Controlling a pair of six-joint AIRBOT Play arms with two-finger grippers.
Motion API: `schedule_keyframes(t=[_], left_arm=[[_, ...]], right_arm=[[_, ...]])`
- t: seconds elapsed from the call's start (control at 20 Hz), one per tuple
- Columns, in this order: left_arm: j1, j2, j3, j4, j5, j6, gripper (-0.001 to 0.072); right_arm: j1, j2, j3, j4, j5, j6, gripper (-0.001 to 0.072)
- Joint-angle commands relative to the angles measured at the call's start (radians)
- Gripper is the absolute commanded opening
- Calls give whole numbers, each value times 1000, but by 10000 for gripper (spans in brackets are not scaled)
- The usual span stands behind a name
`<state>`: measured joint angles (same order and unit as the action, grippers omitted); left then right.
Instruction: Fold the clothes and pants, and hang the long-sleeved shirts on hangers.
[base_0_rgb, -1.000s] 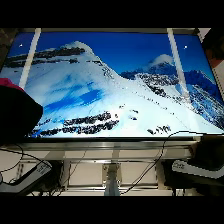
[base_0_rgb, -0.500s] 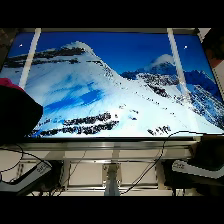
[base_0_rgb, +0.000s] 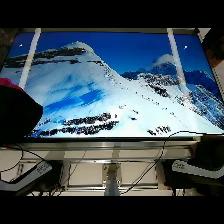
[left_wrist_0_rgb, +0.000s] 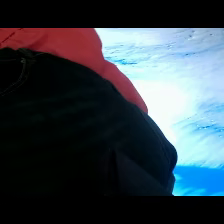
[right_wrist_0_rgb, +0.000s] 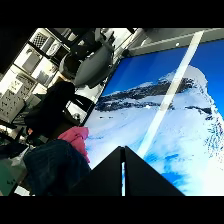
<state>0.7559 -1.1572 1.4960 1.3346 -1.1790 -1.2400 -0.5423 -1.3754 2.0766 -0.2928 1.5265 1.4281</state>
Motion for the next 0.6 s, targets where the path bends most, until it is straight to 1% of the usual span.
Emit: schedule_keyframes(t=[0.0, 0.05, 0.1, 0.15, 0.2, 0.25, 0.3, 0.35, 0.4, 0.45, 0.55], left_arm=[[0, -16, -11, 100, 29, -35, 171], [0, -22, -11, 139, 35, -35, 259], [6, -27, -11, 171, 40, -35, 323], [19, -34, -11, 176, 49, -36, 373], [40, -43, -11, 176, 58, -36, 375], [60, -51, -11, 175, 68, -36, 450], [86, -60, -11, 166, 85, -37, 519], [116, -66, -11, 143, 106, -37, 536], [143, -70, -11, 124, 125, -37, 542], [172, -76, -11, 99, 141, -37, 561], [237, -90, -11, -2, 158, -37, 568]], right_arm=[[1, 0, 0, 0, -6, -1, 44], [1, 0, 0, 2, -21, 0, 44], [1, 0, 0, 10, -38, 1, 44], [1, 0, 0, 10, -45, 1, 45], [1, 0, 0, 6, -46, 2, 56], [1, -1, 0, 1, -47, 2, 139], [4, -1, -2, 0, -47, 2, 284], [5, -1, -2, 0, -49, 2, 467], [11, -1, -2, -4, -54, 2, 574], [18, -1, -2, -10, -54, 2, 590], [42, -1, -2, -43, -53, 2, 591]])
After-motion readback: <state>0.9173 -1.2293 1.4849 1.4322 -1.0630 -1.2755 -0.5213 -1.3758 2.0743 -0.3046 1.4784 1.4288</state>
